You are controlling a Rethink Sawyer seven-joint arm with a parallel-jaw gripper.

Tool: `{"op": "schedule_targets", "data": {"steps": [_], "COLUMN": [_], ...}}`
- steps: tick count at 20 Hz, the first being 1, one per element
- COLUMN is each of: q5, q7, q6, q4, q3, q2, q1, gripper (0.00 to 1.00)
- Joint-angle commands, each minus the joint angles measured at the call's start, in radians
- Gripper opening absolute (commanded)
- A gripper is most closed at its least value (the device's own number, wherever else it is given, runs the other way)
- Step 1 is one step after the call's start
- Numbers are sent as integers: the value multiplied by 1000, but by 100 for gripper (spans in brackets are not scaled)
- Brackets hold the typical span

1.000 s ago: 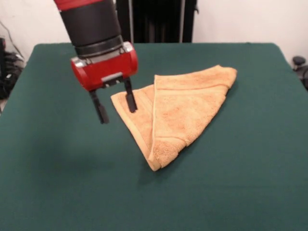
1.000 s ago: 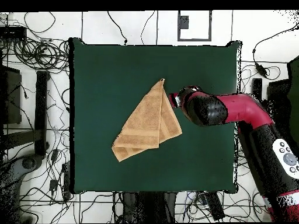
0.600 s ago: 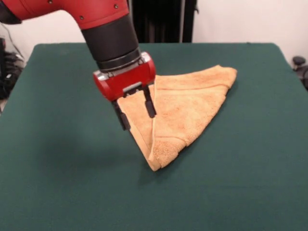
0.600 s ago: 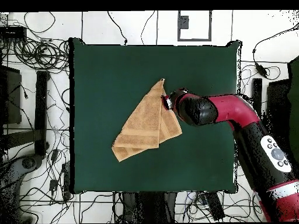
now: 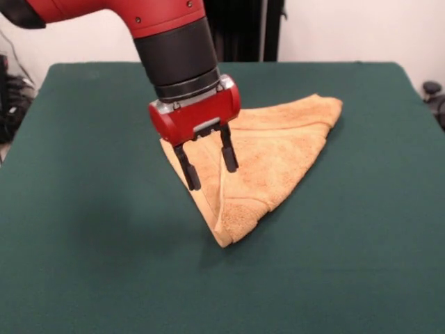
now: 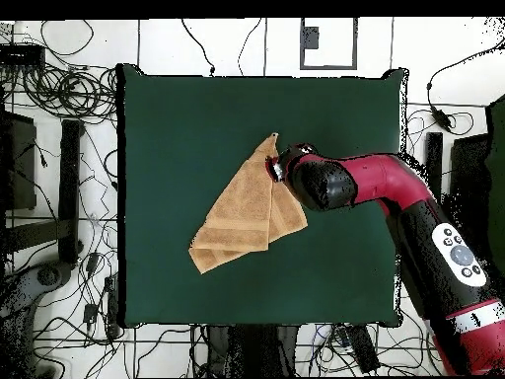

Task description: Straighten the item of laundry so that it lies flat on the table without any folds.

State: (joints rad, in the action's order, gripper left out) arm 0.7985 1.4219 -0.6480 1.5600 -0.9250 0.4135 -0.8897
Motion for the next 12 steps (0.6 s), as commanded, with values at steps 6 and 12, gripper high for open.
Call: {"op": "schedule_targets", "data": {"steps": [6, 12], "q5": [11, 8], "q7": [-103, -91], "q6": [101, 131], "q4": [42, 37], "q3": [-17, -17], "q2": [-90, -110], "q1": [58, 68], "gripper": [100, 100]}}
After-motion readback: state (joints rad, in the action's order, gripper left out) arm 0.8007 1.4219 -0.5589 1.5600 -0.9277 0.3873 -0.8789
